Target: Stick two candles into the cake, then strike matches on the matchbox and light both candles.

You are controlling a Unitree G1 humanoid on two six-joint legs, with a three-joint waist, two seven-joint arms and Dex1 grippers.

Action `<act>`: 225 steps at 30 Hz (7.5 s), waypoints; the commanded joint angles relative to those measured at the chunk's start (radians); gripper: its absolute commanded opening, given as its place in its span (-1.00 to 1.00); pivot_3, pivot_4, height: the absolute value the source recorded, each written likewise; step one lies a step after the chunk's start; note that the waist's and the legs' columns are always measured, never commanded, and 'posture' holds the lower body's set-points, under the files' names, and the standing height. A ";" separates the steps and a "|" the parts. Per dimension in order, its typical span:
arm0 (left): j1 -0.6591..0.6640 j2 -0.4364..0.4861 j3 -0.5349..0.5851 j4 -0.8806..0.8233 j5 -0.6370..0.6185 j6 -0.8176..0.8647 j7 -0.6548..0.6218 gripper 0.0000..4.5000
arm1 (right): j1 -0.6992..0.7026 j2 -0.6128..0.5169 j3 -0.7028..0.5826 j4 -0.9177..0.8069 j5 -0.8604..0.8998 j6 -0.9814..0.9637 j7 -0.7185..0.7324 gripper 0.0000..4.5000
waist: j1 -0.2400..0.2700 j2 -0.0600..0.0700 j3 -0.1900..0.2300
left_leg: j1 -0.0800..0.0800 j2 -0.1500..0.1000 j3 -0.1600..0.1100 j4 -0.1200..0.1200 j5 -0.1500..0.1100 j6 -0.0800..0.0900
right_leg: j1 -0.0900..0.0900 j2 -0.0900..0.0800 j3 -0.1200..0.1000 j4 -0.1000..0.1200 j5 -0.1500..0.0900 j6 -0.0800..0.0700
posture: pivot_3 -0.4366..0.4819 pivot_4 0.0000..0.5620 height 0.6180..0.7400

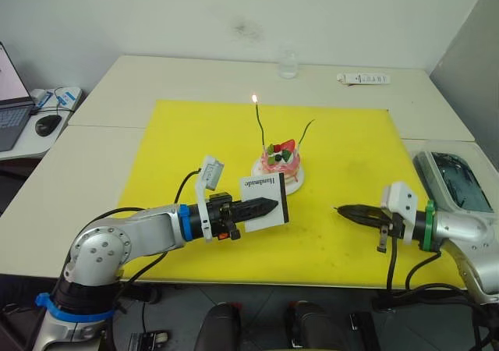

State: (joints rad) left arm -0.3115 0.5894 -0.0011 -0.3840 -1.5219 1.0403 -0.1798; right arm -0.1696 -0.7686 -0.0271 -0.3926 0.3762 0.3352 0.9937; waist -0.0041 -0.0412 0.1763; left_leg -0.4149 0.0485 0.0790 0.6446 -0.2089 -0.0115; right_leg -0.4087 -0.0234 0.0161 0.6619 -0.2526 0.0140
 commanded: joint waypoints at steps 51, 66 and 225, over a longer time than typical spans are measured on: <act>-0.109 -0.161 0.022 0.039 0.060 0.009 0.031 -1.00 | -0.337 -0.067 0.280 -0.110 -0.352 -0.043 0.006 -0.98 | 0.003 0.000 0.000 | -0.004 -0.001 0.000 0.000 0.000 0.001 | -0.001 0.000 -0.002 -0.004 0.000 0.001 | -0.05 -0.47 1.00; -0.190 -0.135 0.100 0.026 -0.200 -0.025 0.170 -1.00 | -0.220 -0.277 0.178 -0.097 -0.292 -0.182 0.211 -0.98 | -0.007 0.000 0.000 | 0.000 -0.001 0.002 0.000 0.000 0.001 | 0.001 0.001 -0.001 -0.004 0.002 0.008 | -0.05 -0.47 1.00; -0.133 -0.259 -0.062 0.419 -0.331 0.190 0.594 -1.00 | -0.063 -0.225 -0.059 -0.301 0.205 0.373 0.049 0.99 | 0.001 0.002 0.000 | -0.003 -0.002 -0.005 0.000 0.000 0.000 | 0.001 0.000 -0.003 -0.002 0.001 0.007 | -0.05 -0.47 1.00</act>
State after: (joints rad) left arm -0.4458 0.3259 -0.0506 0.0415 -1.7917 1.2412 0.3740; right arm -0.2155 -0.9883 -0.0834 -0.6644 0.5721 0.7116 1.0534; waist -0.0033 -0.0395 0.1765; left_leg -0.4181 0.0466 0.0742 0.6449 -0.2087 -0.0117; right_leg -0.4079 -0.0232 0.0131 0.6598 -0.2515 0.0208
